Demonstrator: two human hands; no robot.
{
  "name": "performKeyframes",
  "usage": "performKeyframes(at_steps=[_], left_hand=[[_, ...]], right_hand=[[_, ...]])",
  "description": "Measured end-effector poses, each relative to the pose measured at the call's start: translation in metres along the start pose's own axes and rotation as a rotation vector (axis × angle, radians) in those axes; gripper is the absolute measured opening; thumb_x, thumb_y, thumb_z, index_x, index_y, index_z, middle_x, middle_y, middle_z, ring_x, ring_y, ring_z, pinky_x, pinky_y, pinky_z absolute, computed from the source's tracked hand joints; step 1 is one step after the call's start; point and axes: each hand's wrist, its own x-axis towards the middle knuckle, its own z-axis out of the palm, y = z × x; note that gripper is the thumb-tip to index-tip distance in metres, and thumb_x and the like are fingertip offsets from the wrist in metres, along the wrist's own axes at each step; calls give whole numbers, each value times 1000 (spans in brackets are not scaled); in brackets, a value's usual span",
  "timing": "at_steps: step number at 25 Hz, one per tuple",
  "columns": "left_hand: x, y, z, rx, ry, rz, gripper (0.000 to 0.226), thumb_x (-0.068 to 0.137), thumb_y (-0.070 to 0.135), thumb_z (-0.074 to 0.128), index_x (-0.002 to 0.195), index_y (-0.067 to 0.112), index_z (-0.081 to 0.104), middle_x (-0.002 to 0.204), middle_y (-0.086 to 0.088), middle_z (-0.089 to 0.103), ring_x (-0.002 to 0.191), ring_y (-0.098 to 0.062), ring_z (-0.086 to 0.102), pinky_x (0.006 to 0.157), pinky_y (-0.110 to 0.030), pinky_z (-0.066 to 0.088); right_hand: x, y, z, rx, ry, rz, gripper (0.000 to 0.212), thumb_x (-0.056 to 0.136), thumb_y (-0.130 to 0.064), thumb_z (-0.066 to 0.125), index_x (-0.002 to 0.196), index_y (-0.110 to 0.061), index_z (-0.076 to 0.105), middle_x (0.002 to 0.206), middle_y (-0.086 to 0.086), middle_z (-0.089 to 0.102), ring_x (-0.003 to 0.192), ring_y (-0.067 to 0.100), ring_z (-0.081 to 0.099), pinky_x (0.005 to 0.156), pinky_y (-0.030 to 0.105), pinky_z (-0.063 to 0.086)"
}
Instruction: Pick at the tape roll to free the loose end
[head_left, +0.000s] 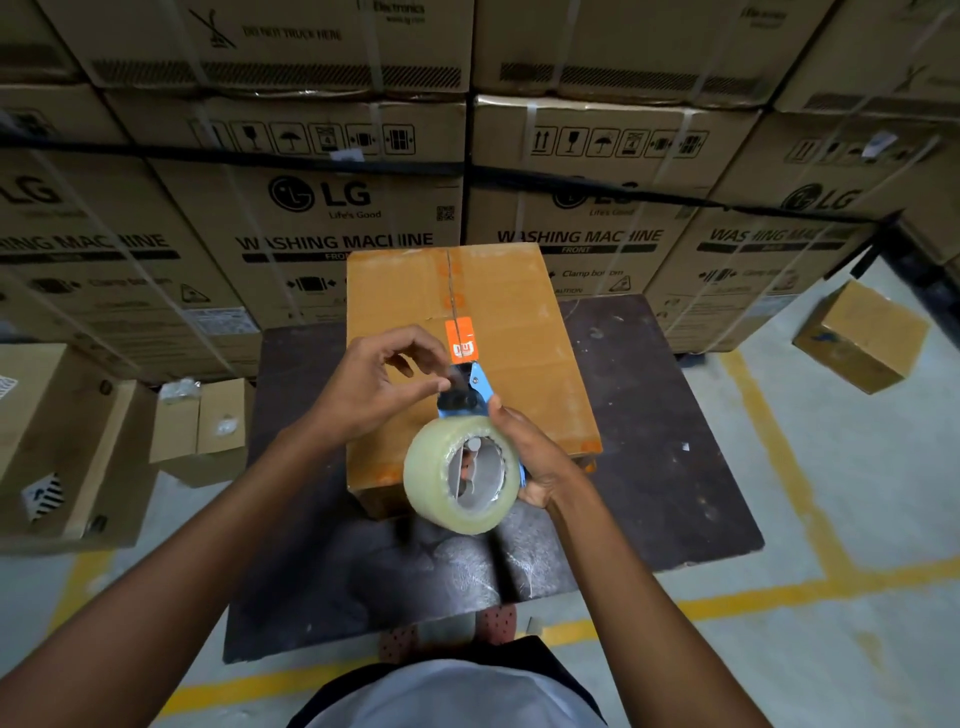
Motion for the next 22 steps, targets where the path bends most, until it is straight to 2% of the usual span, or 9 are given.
performKeyframes(at_steps=[3,5,8,11,13,15,17,22], left_hand=[[5,2,-6,-45,-31,-34,44,86,6,88,126,18,74,100,5,82,104,-14,78,98,-37,60],[8,4,-5,-109,-32,-44,49,87,3,87,132,17,72,98,-1,82,111,-19,78,104,-40,60],[14,6,-10,-199,-40,-106,56,88,-2,84,137,19,68,95,-9,81,97,-31,80,92,-40,67],[22,7,-14,-139,-21,-134,58,86,-2,86,137,21,67,91,-9,81,88,-22,80,86,-36,67],[28,10,-11,-83,-6,-141,58,86,1,87,136,22,67,90,-6,82,87,-16,80,86,-31,65],[35,11,-8,-28,-12,-162,58,86,3,88,134,27,66,89,-2,82,87,-11,80,85,-23,62],[43,11,-5,10,-22,-186,59,86,3,87,133,30,64,88,1,82,87,-8,79,82,-18,60],[53,-2,8,37,-19,-225,59,86,3,88,135,24,63,85,0,82,85,-11,80,87,-25,62]], right_hand=[[4,2,0,-3,0,7,112,66,-74,87,143,3,61,128,25,69,113,35,69,110,55,51],[7,2,1,-10,7,7,105,70,-74,83,140,1,64,127,23,71,112,33,71,108,52,54],[7,-6,1,-60,51,10,76,85,-71,62,129,-10,73,117,12,79,104,22,76,93,36,61],[11,-15,6,-146,124,-2,67,90,-68,48,123,-15,75,107,6,81,97,19,76,83,32,61],[19,-15,9,-192,197,-61,69,95,-67,47,126,-12,75,110,7,80,101,21,74,87,34,57],[25,-12,8,-221,237,-153,59,106,-58,46,132,-13,73,117,5,79,109,20,72,94,37,54],[30,-9,4,-214,255,-226,47,109,-50,50,133,-16,73,122,5,78,113,22,71,99,41,53],[37,-8,-9,-326,356,-270,39,98,-50,64,105,-13,73,98,-3,70,96,15,62,88,39,47]])
